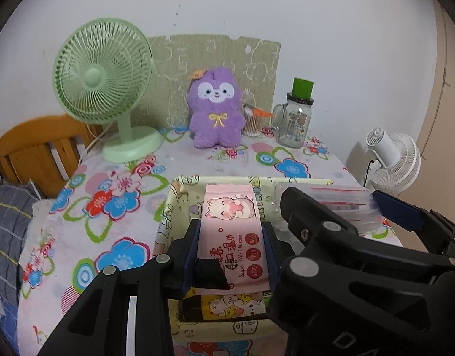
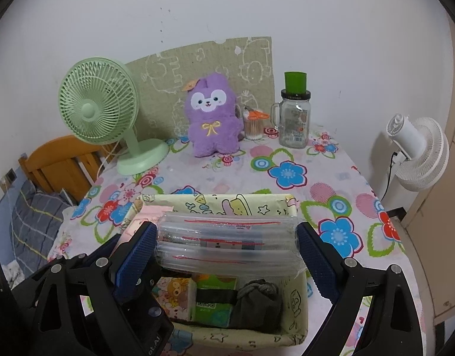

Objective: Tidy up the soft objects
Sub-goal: 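Lower both items into the fabric box and open both grippers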

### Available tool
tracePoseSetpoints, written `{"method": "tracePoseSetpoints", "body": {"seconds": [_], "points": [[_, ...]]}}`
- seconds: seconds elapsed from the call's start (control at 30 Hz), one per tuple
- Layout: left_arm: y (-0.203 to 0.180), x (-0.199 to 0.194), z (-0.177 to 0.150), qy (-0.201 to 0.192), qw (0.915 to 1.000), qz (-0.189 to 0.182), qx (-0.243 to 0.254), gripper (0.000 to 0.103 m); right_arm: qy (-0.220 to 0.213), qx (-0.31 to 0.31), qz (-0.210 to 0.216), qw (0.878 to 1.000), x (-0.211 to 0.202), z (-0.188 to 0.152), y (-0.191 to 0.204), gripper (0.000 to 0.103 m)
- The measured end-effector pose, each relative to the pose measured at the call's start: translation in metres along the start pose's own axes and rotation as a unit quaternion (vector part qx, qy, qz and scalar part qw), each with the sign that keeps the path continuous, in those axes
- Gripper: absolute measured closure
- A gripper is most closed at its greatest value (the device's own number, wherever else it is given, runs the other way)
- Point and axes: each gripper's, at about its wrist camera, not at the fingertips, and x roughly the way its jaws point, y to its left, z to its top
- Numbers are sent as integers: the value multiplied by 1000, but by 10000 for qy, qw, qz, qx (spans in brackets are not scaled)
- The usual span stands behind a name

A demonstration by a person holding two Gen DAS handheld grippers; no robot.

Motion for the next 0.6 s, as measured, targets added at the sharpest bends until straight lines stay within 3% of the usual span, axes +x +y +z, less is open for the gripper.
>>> {"method": "tracePoseSetpoints", "body": {"seconds": [0.07,0.2,0.37,0.47,0.6], "points": [[1,4,-1,19,10000,51,9,58,31,14,25,10000,4,-1,-1,8],[4,9,-2,-5,9998,182,-9,37,36,-26,1,10000,11,-1,0,8],[8,12,-3,50,9997,224,26,32,76,-91,-9,9999,18,0,3,8],[2,11,-6,60,9997,158,183,22,106,-112,89,9998,23,0,6,8],[1,9,-7,9,9996,176,203,21,152,-163,135,9997,28,-1,9,7]]}}
